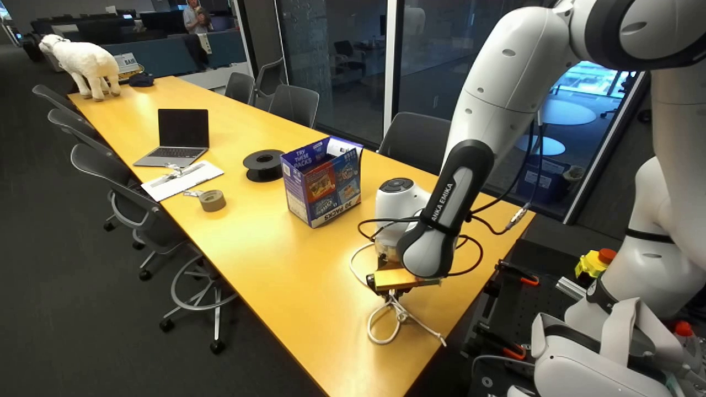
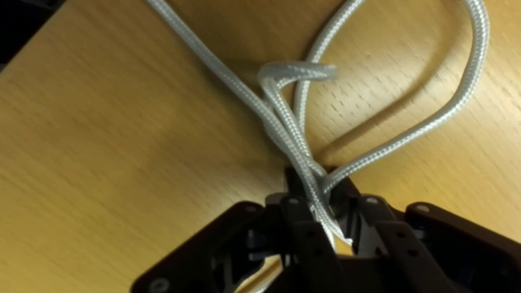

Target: Put the white ropes inside the blue box

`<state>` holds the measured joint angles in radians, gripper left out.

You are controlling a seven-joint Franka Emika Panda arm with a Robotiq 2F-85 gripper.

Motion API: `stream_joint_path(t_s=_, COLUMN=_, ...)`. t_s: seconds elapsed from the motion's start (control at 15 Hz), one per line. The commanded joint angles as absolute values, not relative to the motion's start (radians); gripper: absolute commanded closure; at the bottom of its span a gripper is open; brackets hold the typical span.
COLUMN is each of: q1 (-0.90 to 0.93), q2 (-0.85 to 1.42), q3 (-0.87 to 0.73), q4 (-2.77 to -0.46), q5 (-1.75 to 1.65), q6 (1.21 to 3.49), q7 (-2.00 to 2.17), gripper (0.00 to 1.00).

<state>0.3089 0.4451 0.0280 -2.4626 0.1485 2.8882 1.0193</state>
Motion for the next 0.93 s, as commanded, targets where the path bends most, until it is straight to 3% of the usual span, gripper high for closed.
stream_joint_path(t_s=0.0, q1=0.280, q2=0.460, q3=0.050, q4=-2.460, q5=0.179, q6=2.891, q7=0.979, gripper=0.94)
stream_joint_path(t_s=0.07, q1=0.273, q2=0.462, q3=0.054, q4=-2.459, q5=0.185, q6=2.895, q7=0.974, gripper=0.98)
stream_joint_path(t_s=0.2, q1=0.253, q2=0.468, q3=0.072, q4=-2.458, q5=0.203, q6=2.908, q7=0.952, gripper=0.92)
stream_joint_path(t_s=0.47, q1=0.146, q2=0.495, q3=0.167, q4=-2.439, q5=0.294, q6=2.994, q7=0.833, gripper=0.91)
stream_joint_path(t_s=0.87, q1=-0.059, q2=0.616, q3=0.306, q4=-2.240, q5=0.387, q6=3.081, q7=0.581, gripper=0.92)
